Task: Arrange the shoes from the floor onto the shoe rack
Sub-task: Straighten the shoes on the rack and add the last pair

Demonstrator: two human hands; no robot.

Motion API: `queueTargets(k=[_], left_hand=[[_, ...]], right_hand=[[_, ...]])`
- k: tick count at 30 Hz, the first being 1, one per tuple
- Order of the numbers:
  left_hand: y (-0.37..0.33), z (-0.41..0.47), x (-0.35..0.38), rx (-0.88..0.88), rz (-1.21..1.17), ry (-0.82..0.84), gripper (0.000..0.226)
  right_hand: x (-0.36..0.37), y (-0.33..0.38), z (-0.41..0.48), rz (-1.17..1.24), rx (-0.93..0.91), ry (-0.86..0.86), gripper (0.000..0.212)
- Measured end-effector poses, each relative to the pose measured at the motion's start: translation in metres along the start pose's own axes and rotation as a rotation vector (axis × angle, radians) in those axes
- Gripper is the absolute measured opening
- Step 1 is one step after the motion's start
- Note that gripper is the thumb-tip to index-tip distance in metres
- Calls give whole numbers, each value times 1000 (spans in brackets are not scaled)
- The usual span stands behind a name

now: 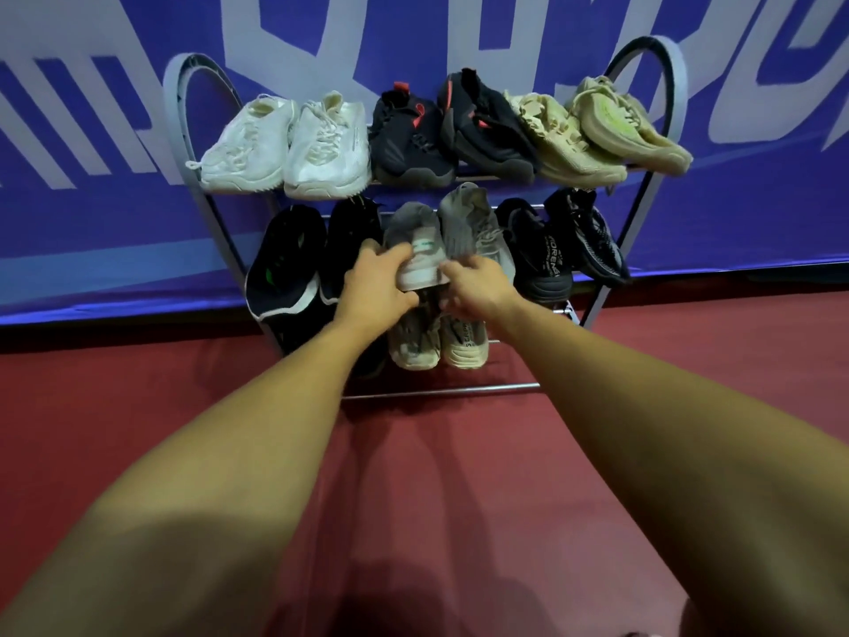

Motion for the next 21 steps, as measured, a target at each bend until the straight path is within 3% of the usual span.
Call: queueTargets(k=[4, 10, 14, 18, 21], left_hand=[[17, -3, -18, -121, -220, -19, 39], [17, -6, -53, -202, -403, -40, 47], [21, -6, -72, -335, -679, 33, 51], [22, -12, -80, -370, -700, 56, 52], [30, -18, -74, -582, -780, 163, 66]], right_hand=[[-1, 18, -13, 309, 202, 92, 40], [7, 30, -25, 436, 185, 169, 41], [7, 35, -27, 516, 275, 125, 28], [11, 29, -34, 522, 396, 45, 32], [9, 31, -40, 549, 444, -14, 25]])
Point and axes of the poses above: each hand's wrist, its own z-axis towards the middle knuckle, its own x-axis out of the palm, y = z × x, the point moved 1 cm from there along z, towards the middle knuckle, and after that the axes turned 13 degrees about -y, right-handed, at the moved point
